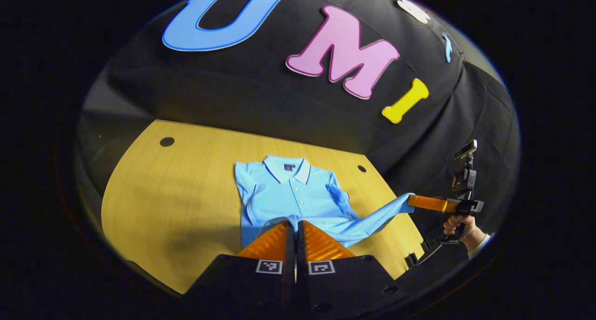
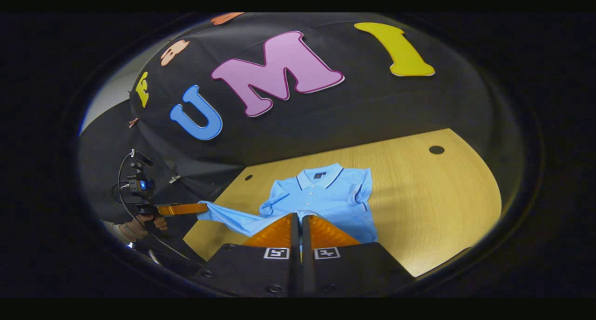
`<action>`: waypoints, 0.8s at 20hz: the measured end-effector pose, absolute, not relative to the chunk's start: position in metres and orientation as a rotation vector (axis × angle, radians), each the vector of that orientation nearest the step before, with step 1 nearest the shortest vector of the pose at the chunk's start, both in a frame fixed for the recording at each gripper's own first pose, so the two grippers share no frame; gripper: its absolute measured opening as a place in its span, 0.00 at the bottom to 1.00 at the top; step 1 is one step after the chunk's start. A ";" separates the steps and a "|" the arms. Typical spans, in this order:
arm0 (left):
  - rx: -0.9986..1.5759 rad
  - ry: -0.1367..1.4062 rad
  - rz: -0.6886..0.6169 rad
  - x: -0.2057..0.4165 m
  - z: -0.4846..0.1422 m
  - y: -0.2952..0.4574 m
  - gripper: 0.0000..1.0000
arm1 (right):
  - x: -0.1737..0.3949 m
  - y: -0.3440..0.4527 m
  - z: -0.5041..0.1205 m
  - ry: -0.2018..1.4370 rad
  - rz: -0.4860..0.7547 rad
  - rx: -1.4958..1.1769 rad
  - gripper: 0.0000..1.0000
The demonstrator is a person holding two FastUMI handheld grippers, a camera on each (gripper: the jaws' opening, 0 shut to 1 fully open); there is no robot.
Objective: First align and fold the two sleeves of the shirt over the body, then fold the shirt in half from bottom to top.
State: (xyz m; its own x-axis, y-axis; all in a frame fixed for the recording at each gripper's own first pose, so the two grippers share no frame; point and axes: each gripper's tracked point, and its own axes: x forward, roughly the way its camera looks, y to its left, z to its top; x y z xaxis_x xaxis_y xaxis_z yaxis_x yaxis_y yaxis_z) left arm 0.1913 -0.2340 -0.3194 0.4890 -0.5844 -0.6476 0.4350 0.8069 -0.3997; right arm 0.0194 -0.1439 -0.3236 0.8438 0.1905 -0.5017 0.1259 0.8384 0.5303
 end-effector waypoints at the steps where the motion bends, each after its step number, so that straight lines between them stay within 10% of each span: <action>1: -0.185 0.852 -0.614 0.209 -0.322 -0.236 0.06 | 0.038 -0.156 -0.323 0.560 0.023 0.564 0.00; 16: 0.027 0.992 -0.386 0.421 -0.491 -0.278 0.06 | 0.248 -0.236 -0.499 0.751 -0.175 0.445 0.04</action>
State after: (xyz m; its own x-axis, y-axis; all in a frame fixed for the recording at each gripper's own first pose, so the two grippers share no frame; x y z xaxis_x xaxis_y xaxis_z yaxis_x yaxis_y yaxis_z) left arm 0.4206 -0.2777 -0.4915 0.4851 -0.3053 -0.8194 0.3296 0.9318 -0.1521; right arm 0.2480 -0.2364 -0.4992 0.7221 0.0032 -0.6918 0.3092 0.8931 0.3268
